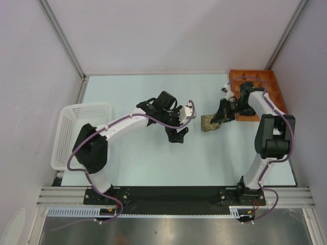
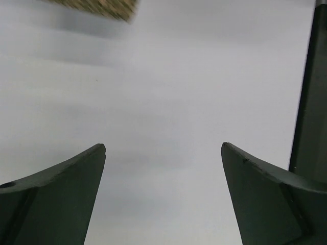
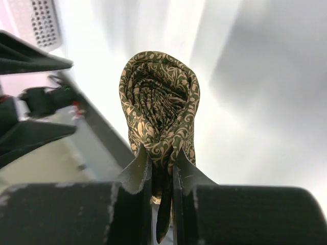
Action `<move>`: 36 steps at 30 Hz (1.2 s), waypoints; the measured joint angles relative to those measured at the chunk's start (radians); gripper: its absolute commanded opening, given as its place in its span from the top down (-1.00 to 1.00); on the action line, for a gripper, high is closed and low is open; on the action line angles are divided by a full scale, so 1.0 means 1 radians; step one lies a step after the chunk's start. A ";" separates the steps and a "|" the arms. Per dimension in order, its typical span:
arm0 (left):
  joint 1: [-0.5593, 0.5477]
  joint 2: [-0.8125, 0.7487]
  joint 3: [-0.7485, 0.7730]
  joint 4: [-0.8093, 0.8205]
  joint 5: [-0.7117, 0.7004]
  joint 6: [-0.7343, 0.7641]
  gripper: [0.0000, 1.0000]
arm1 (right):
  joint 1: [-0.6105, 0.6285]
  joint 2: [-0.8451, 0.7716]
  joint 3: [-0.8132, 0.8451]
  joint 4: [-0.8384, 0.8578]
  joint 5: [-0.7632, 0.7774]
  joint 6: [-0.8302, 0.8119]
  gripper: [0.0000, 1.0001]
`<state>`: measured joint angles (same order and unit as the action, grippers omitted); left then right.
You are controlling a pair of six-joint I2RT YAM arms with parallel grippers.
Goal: Roll the ties
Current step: Pick up the tie at the center of the board, then place the tie in the storage box.
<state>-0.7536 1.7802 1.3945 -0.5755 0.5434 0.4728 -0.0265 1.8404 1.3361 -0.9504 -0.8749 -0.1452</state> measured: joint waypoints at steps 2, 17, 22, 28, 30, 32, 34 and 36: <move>0.003 -0.044 0.001 -0.026 0.018 -0.004 -0.99 | -0.040 -0.002 0.109 -0.075 0.029 -0.106 1.00; 0.007 -0.125 -0.063 -0.077 0.063 -0.040 -0.99 | -0.341 0.254 1.001 -0.343 0.480 -0.769 1.00; 0.010 -0.127 -0.107 -0.061 0.063 -0.056 -0.99 | -0.378 0.272 0.917 -0.365 0.568 -0.946 1.00; 0.011 -0.127 -0.140 -0.040 0.064 -0.072 -0.99 | -0.402 0.264 0.771 -0.342 0.614 -1.230 1.00; 0.011 -0.129 -0.144 -0.032 0.064 -0.077 -0.99 | -0.402 0.260 0.734 -0.322 0.641 -1.318 1.00; 0.011 -0.132 -0.146 -0.029 0.064 -0.081 -0.99 | -0.398 0.259 0.710 -0.304 0.669 -1.378 1.00; 0.011 -0.138 -0.148 -0.024 0.064 -0.081 -0.99 | -0.392 0.260 0.694 -0.279 0.700 -1.423 1.00; 0.011 -0.148 -0.153 -0.018 0.064 -0.081 -0.99 | -0.384 0.260 0.692 -0.257 0.724 -1.452 1.00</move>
<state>-0.7425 1.6325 1.2419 -0.5938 0.6075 0.3916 -0.4103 2.1006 2.0285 -1.2072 -0.1505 -1.5974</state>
